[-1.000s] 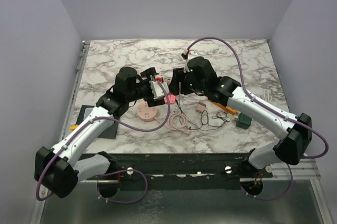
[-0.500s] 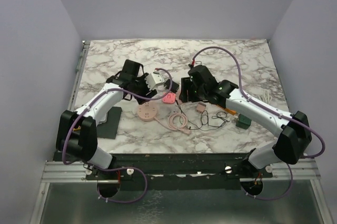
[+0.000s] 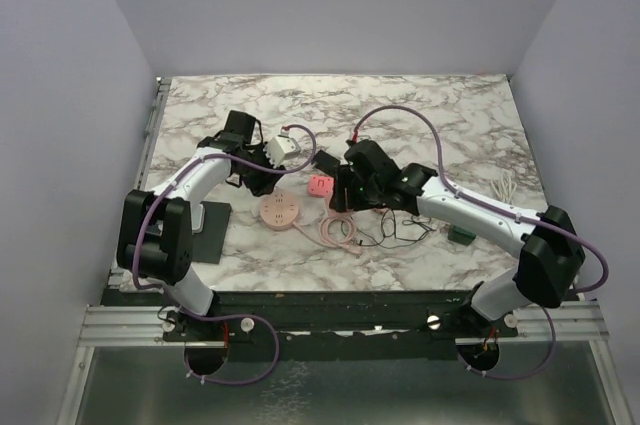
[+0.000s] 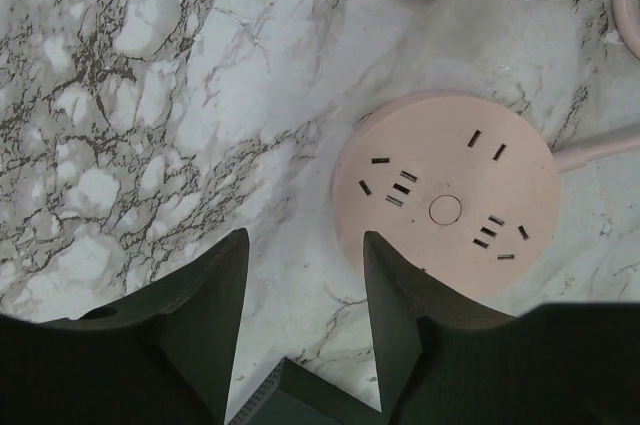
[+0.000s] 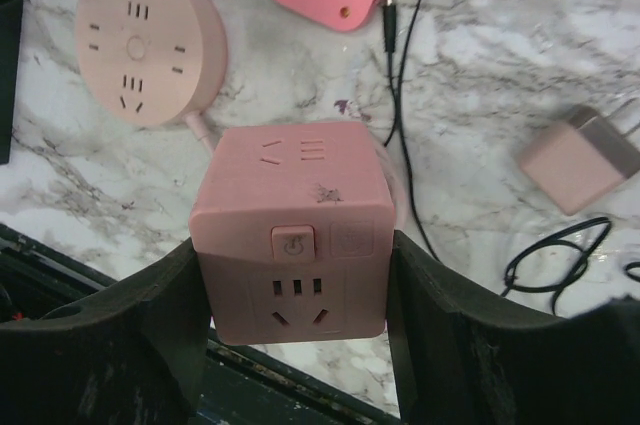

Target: Insert the plug

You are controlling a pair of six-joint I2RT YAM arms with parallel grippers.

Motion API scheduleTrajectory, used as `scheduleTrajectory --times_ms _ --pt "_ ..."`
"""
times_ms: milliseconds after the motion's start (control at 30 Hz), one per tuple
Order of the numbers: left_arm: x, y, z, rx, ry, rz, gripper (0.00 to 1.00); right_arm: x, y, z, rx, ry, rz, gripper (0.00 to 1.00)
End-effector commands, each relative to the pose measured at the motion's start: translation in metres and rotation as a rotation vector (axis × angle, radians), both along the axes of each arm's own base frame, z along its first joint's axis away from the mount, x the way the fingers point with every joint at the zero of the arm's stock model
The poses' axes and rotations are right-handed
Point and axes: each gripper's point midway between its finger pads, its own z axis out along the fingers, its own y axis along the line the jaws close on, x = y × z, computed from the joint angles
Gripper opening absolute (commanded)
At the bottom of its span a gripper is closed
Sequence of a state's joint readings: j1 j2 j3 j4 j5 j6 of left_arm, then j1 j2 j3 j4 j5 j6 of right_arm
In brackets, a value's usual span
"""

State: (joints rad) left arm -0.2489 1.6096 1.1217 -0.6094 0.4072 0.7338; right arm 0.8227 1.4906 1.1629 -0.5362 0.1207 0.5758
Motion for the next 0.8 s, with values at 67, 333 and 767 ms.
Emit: scheduleTrajectory --times_ms 67,333,767 --pt "0.008 0.009 -0.013 0.028 -0.024 -0.037 0.50 -0.026 0.032 -0.025 0.046 0.076 0.022 0.01" --pt "-0.011 0.008 -0.026 0.020 -0.028 -0.164 0.50 -0.037 0.025 -0.055 -0.015 0.136 0.004 0.01" --pt "-0.054 -0.003 -0.039 -0.012 0.028 -0.285 0.49 -0.052 -0.035 -0.074 -0.180 0.137 -0.032 0.01"
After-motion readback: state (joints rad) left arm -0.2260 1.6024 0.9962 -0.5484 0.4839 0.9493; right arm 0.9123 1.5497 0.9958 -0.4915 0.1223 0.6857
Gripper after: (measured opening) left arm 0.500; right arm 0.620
